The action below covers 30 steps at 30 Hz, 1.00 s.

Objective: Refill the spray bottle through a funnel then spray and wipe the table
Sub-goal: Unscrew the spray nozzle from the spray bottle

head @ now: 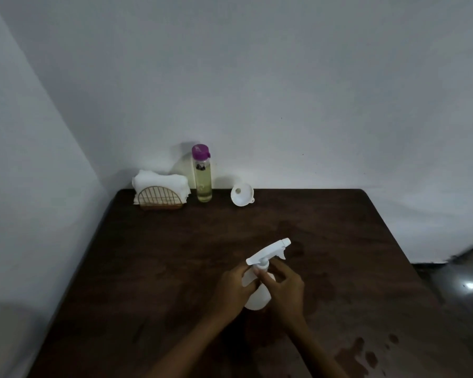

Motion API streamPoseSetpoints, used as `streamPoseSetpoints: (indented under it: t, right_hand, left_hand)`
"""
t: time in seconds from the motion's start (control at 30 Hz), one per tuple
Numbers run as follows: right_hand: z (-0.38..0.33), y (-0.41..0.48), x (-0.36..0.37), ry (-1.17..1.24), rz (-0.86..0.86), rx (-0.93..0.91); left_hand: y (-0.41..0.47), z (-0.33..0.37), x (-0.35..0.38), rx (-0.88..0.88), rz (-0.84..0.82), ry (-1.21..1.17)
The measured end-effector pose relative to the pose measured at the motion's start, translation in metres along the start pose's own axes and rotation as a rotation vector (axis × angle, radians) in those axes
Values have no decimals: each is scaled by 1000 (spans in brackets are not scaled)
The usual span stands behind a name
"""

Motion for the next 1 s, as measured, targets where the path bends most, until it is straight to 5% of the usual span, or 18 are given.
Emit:
streamPoseSetpoints:
  t: [1.0]
  right_hand:
    - [12, -14, 18, -18, 181, 40]
  left_hand:
    - [-17, 6, 2, 110, 112, 104]
Point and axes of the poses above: each hand's wrist, its own y-axis towards the middle knuckle, its own x-axis out of the palm, z = x × y, the point moved 6 cm from there along y, towards the middle knuckle, and after that the axes turned 14 degrees about -y, right-handed, at the moved point
